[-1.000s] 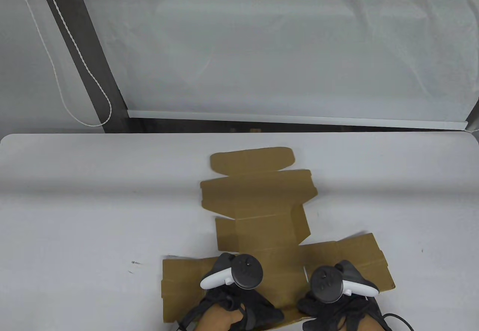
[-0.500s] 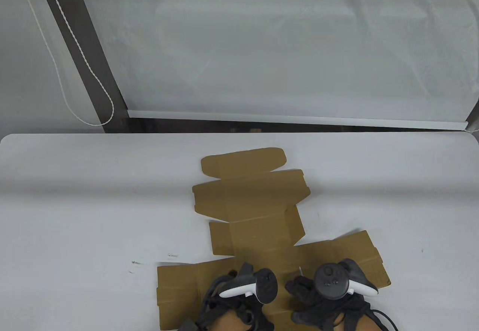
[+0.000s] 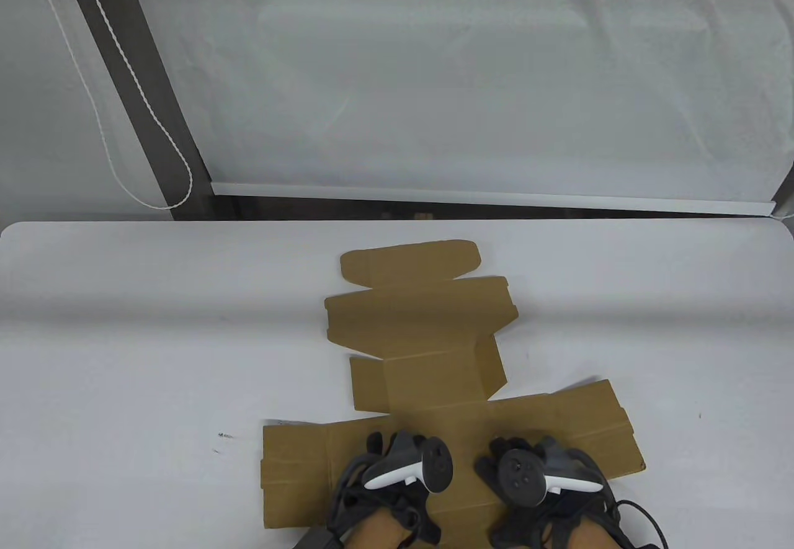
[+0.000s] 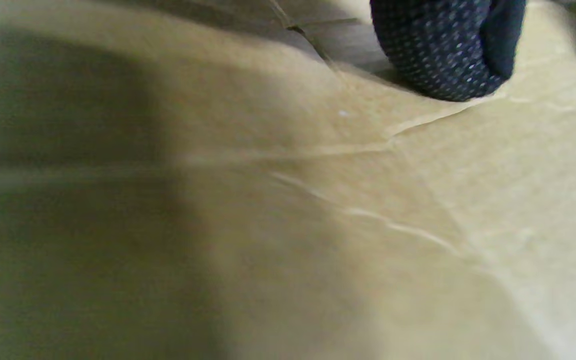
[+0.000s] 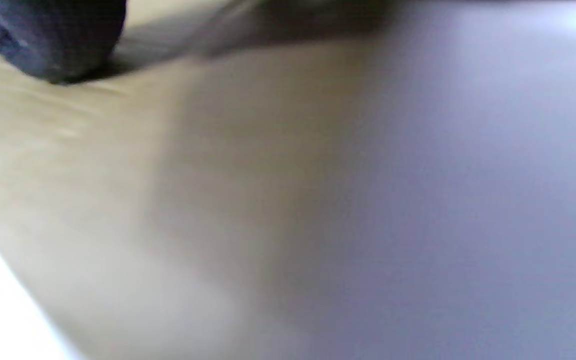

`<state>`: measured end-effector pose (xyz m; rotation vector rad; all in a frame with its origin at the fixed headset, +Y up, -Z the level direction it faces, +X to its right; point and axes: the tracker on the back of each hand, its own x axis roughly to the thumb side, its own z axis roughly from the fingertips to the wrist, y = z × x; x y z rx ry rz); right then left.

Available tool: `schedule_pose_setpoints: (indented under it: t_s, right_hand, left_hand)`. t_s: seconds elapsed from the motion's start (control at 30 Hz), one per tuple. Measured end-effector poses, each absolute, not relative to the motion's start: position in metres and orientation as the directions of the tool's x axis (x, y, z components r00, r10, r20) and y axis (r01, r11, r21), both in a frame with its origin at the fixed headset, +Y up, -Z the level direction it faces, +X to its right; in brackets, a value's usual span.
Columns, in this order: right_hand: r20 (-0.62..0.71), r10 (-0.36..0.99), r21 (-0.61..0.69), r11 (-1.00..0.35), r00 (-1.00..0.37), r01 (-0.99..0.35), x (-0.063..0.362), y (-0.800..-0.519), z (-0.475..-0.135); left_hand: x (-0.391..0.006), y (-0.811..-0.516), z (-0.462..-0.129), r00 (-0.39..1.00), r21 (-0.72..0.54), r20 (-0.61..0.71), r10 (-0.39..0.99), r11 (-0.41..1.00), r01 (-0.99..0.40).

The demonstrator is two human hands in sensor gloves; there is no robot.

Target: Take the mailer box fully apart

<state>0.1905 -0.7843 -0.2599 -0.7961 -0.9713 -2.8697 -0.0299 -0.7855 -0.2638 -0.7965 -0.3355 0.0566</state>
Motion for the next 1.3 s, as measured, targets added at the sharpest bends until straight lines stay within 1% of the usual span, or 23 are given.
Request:
schedule_pose_setpoints:
  t_s: [0.03,0.13,0.2,0.37,0.43,0.5,0.57,0.63,0.67,0.7,0.73,0.77,0.83,0.87,0.9,0.93,0.97,1.03,1.1,1.17,1.2,1.23,1.3]
  right_hand:
    - [0.436,0.126,0.585,-0.792,-0.891,0.174,0.201,-0.784,-0.263]
    - [0.362,0.14,0.646,-0.75,-0.921,0.141,0.218,-0.785,-0.265]
    - [0.366,0.123,0.644,-0.749,-0.923,0.155,0.22,-0.784,-0.266]
    - [0.361,0.094,0.648,-0.741,-0.928,0.177,0.22,-0.783,-0.266]
    - [0.346,0.091,0.657,-0.734,-0.934,0.172,0.228,-0.783,-0.267]
    - [0.33,0.093,0.661,-0.734,-0.94,0.159,0.232,-0.782,-0.268]
    - [0.33,0.11,0.665,-0.732,-0.938,0.148,0.23,-0.783,-0.268]
    - [0.333,0.135,0.666,-0.734,-0.933,0.131,0.23,-0.779,-0.269]
    - [0.301,0.191,0.684,-0.726,-0.934,0.072,0.232,-0.774,-0.272]
    - [0.26,0.253,0.686,-0.727,-0.932,-0.006,0.235,-0.766,-0.273]
    - [0.253,0.283,0.667,-0.743,-0.925,-0.046,0.237,-0.761,-0.273]
    - [0.268,0.311,0.614,-0.784,-0.912,-0.087,0.238,-0.753,-0.274]
    - [0.306,0.312,0.487,-0.863,-0.9,-0.134,0.237,-0.743,-0.273]
    - [0.338,0.305,0.435,-0.89,-0.891,-0.14,0.234,-0.739,-0.273]
    - [0.389,0.301,0.34,-0.925,-0.871,-0.168,0.228,-0.734,-0.272]
    - [0.421,0.314,0.284,-0.936,-0.851,-0.205,0.224,-0.73,-0.273]
    - [0.446,0.356,0.259,-0.93,-0.821,-0.262,0.218,-0.726,-0.277]
    - [0.459,0.409,0.246,-0.911,-0.789,-0.33,0.21,-0.722,-0.286]
    - [0.487,0.38,0.234,-0.924,-0.786,-0.302,0.199,-0.721,-0.3]
    - [0.477,0.296,0.238,-0.95,-0.827,-0.202,0.193,-0.729,-0.314]
    - [0.464,0.266,0.276,-0.95,-0.845,-0.147,0.189,-0.737,-0.323]
    - [0.458,0.258,0.299,-0.946,-0.851,-0.126,0.187,-0.742,-0.328]
    - [0.394,0.276,0.368,-0.922,-0.877,-0.125,0.183,-0.756,-0.34]
  left_hand:
    - [-0.037,-0.784,-0.265,0.958,-0.718,0.237,0.162,0.694,0.06]
    - [-0.049,-0.783,-0.266,0.96,-0.745,0.231,0.156,0.664,0.071]
    - [-0.056,-0.782,-0.267,0.969,-0.737,0.222,0.105,0.669,0.096]
    - [-0.06,-0.782,-0.269,0.978,-0.744,0.2,0.057,0.658,0.114]
    - [-0.059,-0.777,-0.267,0.98,-0.716,0.199,-0.007,0.682,0.15]
    - [-0.058,-0.775,-0.266,0.97,-0.701,0.241,-0.034,0.685,0.198]
    - [-0.054,-0.775,-0.264,0.962,-0.714,0.273,0.011,0.672,0.195]
    - [-0.047,-0.772,-0.26,0.936,-0.679,0.346,0.057,0.704,0.208]
    - [-0.04,-0.768,-0.259,0.918,-0.642,0.39,0.07,0.735,0.216]
    - [-0.033,-0.762,-0.258,0.903,-0.568,0.423,0.077,0.799,0.199]
    - [-0.028,-0.759,-0.258,0.895,-0.528,0.437,0.083,0.83,0.181]
    - [-0.021,-0.757,-0.258,0.879,-0.495,0.464,0.109,0.855,0.156]
    - [-0.011,-0.76,-0.257,0.85,-0.487,0.51,0.132,0.859,0.159]
    - [-0.007,-0.763,-0.255,0.841,-0.497,0.528,0.122,0.847,0.189]
    - [-0.004,-0.769,-0.254,0.827,-0.519,0.551,0.111,0.822,0.235]
    - [-0.003,-0.773,-0.253,0.819,-0.537,0.563,0.111,0.803,0.26]
    - [-0.002,-0.78,-0.253,0.808,-0.568,0.577,0.123,0.771,0.288]
    - [-0.002,-0.789,-0.254,0.812,-0.616,0.568,0.136,0.724,0.31]
    - [-0.004,-0.789,-0.257,0.825,-0.671,0.527,0.205,0.695,0.257]
    - [-0.005,-0.789,-0.256,0.837,-0.672,0.507,0.205,0.702,0.236]
    - [-0.005,-0.789,-0.256,0.834,-0.677,0.511,0.207,0.694,0.243]
    - [-0.005,-0.789,-0.256,0.835,-0.677,0.511,0.206,0.695,0.243]
    - [-0.005,-0.789,-0.256,0.835,-0.676,0.51,0.206,0.696,0.242]
